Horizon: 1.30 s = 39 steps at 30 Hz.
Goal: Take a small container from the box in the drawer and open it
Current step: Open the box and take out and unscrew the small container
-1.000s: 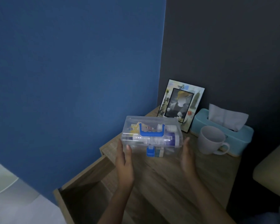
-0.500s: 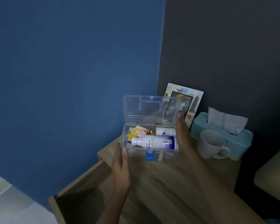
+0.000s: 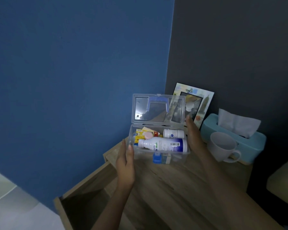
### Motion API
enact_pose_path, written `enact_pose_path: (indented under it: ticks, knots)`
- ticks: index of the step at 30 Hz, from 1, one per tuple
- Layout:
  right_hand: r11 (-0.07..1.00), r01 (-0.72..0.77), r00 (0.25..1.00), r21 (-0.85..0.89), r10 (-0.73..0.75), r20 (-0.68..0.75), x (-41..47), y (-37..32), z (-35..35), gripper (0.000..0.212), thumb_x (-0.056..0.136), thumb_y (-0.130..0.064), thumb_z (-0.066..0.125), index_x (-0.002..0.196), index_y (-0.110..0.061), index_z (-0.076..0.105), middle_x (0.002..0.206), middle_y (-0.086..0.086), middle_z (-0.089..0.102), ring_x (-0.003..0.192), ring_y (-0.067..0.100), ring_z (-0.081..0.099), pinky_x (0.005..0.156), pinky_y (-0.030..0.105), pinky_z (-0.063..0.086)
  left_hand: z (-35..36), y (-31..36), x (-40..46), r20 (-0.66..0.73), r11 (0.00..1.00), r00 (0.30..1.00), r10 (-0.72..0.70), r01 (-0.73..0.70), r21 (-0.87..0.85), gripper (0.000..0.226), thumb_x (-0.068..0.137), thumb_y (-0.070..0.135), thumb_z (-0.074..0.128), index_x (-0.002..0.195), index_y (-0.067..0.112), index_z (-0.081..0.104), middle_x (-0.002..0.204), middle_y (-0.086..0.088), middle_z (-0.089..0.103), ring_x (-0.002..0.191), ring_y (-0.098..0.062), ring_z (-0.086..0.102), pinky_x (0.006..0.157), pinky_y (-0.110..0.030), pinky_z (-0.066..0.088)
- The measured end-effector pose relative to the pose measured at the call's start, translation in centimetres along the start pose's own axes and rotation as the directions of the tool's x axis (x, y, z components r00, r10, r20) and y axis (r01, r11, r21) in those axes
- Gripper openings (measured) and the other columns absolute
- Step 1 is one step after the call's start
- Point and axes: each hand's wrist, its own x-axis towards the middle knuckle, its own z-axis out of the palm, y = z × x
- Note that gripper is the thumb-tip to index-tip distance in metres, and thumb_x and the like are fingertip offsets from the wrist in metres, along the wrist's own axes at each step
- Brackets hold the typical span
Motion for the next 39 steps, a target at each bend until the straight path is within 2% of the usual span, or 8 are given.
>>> enact_pose_path:
  ticks: [2, 6, 12, 19, 23, 27, 31, 39]
  knots:
    - [1.000, 0.019, 0.999, -0.004, -0.019, -0.050, -1.7, 0.9, -0.1, 0.094, 0.070, -0.088, 0.033, 0.146, -0.032, 0.035, 0.150, -0.003, 0.044, 0.135, 0.019, 0.045, 0.110, 0.049, 0.038, 0.1, 0.7, 0.9, -0.023, 0.996, 0.998, 0.060, -0.058, 0.073, 0.073, 0.084, 0.063, 0.037, 0.148, 0.026, 0.033, 0.154, 0.007, 0.036, 0.137, -0.003, 0.030, 0.108, -0.022, 0.029]
    - [0.996, 0.083, 0.991, 0.030, -0.079, -0.106, -5.2, 4.3, 0.4, 0.071, 0.080, -0.070, 0.034, 0.133, -0.027, 0.051, 0.110, -0.005, 0.069, 0.093, 0.010, 0.072, 0.063, 0.021, 0.056, 1.2, 2.6, 4.4, 0.011, 0.940, 0.980, 0.201, -0.196, 0.279, 0.045, 0.092, 0.042, 0.054, 0.132, 0.020, 0.054, 0.132, 0.004, 0.054, 0.125, -0.011, 0.047, 0.103, -0.030, 0.041]
    - [0.989, 0.079, 0.989, 0.122, -0.063, -0.133, -6.8, 5.8, 1.2, 0.058, 0.085, -0.057, 0.036, 0.125, -0.022, 0.057, 0.103, 0.003, 0.070, 0.082, 0.004, 0.071, 0.061, 0.018, 0.054, 4.8, 3.9, 8.9, 0.215, 0.727, 0.976, 0.021, -0.163, 0.668, 0.045, 0.079, 0.044, 0.068, 0.111, 0.011, 0.066, 0.116, -0.008, 0.057, 0.100, -0.026, 0.062, 0.088, -0.040, 0.053]
    - [0.996, 0.052, 0.991, 0.078, -0.042, -0.125, -6.9, 5.4, 1.0, 0.045, 0.082, -0.062, 0.036, 0.104, -0.033, 0.062, 0.089, -0.001, 0.071, 0.070, 0.001, 0.071, 0.056, 0.015, 0.052, 6.1, 4.5, 11.1, 0.255, 0.591, 0.958, -0.128, -0.133, 0.796, 0.046, 0.072, 0.046, 0.075, 0.092, 0.005, 0.072, 0.093, -0.013, 0.072, 0.092, -0.026, 0.067, 0.076, -0.032, 0.052]
    - [0.998, 0.051, 0.988, 0.042, -0.045, -0.145, -7.8, 4.1, 0.9, 0.053, 0.083, -0.062, 0.032, 0.106, -0.027, 0.065, 0.081, -0.002, 0.071, 0.059, -0.006, 0.065, 0.051, 0.012, 0.047, 5.3, 5.8, 9.8, 0.210, 0.734, 0.978, -0.017, -0.130, 0.666, 0.029, 0.078, 0.026, 0.071, 0.084, -0.003, 0.072, 0.087, -0.019, 0.073, 0.086, -0.029, 0.069, 0.073, -0.035, 0.054]
    - [0.984, 0.174, 0.969, 0.028, -0.166, -0.181, -10.6, 2.2, 0.9, 0.030, 0.098, -0.043, 0.033, 0.114, -0.053, 0.055, 0.099, -0.038, 0.066, 0.092, -0.020, 0.061, 0.074, 0.003, 0.048, 3.8, 7.4, 4.5, 0.161, 0.987, 0.987, -0.002, -0.024, 0.159, 0.011, 0.084, 0.021, 0.069, 0.087, 0.011, 0.073, 0.083, 0.000, 0.071, 0.078, -0.015, 0.066, 0.072, -0.025, 0.054]
    - [0.976, 0.166, 0.981, 0.139, -0.150, -0.121, -15.3, 3.3, 1.8, 0.038, 0.094, -0.036, 0.047, 0.128, -0.026, 0.060, 0.125, -0.017, 0.065, 0.119, -0.003, 0.058, 0.093, 0.007, 0.045, 2.7, 5.9, -3.4, 0.295, 0.982, 0.942, -0.159, 0.183, -0.055, 0.021, 0.088, 0.021, 0.063, 0.105, 0.013, 0.073, 0.098, -0.001, 0.075, 0.091, -0.016, 0.070, 0.080, -0.025, 0.058]
    - [0.995, 0.014, 0.997, 0.104, -0.006, -0.079, -22.2, 6.1, 1.2, 0.027, 0.094, -0.016, 0.057, 0.104, -0.037, 0.070, 0.110, -0.014, 0.073, 0.108, 0.001, 0.066, 0.096, 0.015, 0.048, 2.6, 1.5, -12.1, 0.365, 0.922, 0.879, -0.306, 0.369, -0.116, 0.024, 0.091, 0.011, 0.059, 0.111, 0.008, 0.071, 0.097, -0.004, 0.076, 0.082, -0.001, 0.070, 0.074, -0.014, 0.054]
